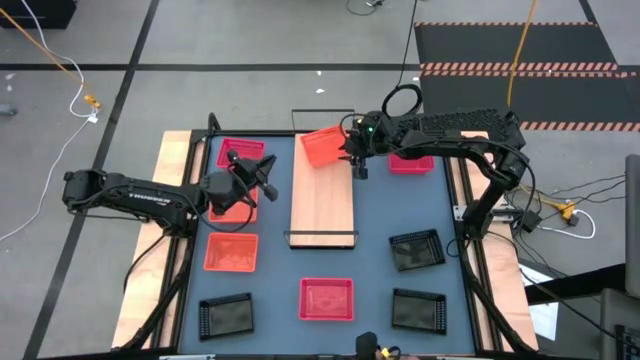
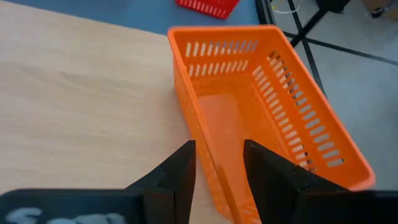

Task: Stack baskets on shelf by color
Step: Put the top right orange bin on the shelf

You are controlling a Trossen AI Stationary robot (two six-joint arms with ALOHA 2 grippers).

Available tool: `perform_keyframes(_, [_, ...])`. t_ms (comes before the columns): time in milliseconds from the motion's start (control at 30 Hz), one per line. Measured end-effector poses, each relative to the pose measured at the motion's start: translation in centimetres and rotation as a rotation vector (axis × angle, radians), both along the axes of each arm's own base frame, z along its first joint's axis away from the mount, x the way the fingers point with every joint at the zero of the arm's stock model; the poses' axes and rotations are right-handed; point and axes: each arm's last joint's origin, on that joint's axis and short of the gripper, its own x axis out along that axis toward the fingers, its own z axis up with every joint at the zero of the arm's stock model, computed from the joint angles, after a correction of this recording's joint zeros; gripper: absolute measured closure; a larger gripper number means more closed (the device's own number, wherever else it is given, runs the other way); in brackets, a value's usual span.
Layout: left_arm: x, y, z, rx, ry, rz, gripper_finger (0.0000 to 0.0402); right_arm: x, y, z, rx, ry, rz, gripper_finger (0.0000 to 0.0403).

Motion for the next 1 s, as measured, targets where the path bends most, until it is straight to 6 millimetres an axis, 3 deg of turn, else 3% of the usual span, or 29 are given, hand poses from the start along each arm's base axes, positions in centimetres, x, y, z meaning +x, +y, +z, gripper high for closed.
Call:
perform_keyframes(300, [0.0, 0.0, 0.0, -0.004, 0.002, 0.000, 0.0364, -0.1, 0.1, -0.2, 0.007, 0.023, 0.004, 0.0317])
perform_keyframes(833, [0.0, 0.0, 0.0, -0.006, -0.002, 0.001, 0.0364, 0.4, -0.5, -1.1, 0.012, 0.010, -0.045, 0.0320])
perform_keyframes(1000, [0.0, 0.0, 0.0, -0.004, 0.000, 0.001, 0.0364, 0.6, -0.4, -1.0, 0.040, -0.014, -0.068, 0.0338])
